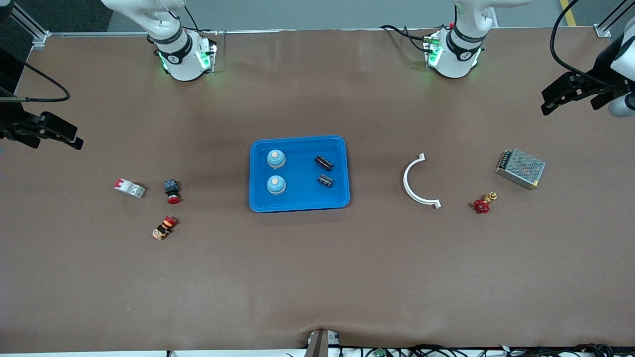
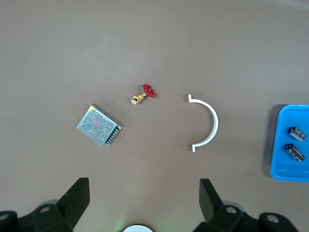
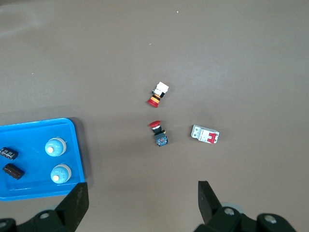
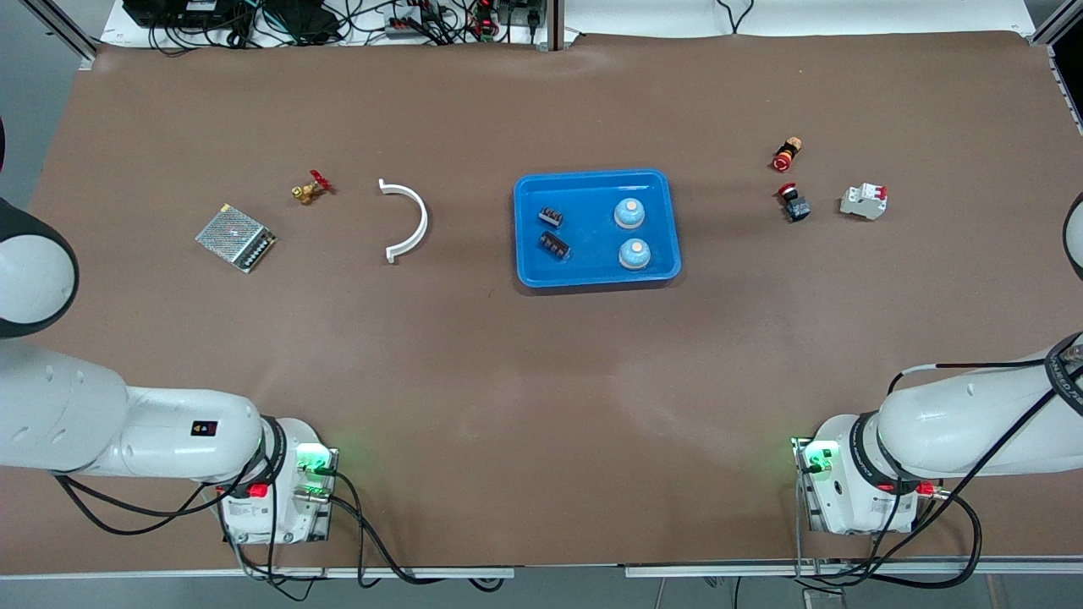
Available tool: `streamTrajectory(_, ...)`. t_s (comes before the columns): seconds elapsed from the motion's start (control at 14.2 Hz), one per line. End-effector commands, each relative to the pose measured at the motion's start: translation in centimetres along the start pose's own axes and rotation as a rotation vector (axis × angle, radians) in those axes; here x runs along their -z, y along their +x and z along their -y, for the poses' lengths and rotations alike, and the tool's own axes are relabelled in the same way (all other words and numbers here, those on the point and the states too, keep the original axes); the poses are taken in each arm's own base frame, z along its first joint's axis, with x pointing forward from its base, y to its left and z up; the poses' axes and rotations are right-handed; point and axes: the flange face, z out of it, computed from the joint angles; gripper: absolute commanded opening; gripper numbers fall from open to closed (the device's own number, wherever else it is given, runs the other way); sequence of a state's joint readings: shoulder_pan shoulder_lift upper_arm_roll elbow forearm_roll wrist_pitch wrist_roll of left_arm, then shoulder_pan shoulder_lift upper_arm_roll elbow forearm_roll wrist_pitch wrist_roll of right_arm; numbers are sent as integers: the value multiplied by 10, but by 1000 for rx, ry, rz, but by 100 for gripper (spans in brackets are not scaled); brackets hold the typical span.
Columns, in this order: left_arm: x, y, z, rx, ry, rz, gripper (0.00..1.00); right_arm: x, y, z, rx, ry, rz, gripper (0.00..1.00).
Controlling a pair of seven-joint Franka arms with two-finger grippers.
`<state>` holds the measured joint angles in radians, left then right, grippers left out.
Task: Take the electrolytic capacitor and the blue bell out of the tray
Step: 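Move the left gripper to the capacitors while the right gripper reaches the bells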
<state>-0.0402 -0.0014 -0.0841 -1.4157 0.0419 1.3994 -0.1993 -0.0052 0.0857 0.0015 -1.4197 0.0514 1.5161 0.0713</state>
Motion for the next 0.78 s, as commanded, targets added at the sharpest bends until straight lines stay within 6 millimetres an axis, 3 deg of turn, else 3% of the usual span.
streamTrajectory(0.0, 7, -6, 4, -14, -4, -2, 100, -1, 1, -2, 4, 19, 5, 100)
streamTrajectory(0.28, 0, -3, -2, -22, 0, 11, 100, -3, 0, -2, 4, 19, 11, 100)
streamTrajectory(0.49, -29, 6, -16, -28, -2, 73, 100, -15, 4, -11, -13, 15, 10, 100)
streamTrajectory(0.7, -69, 9, -53, -12, 5, 137, 100, -44, 7, -16, -29, 15, 34, 100)
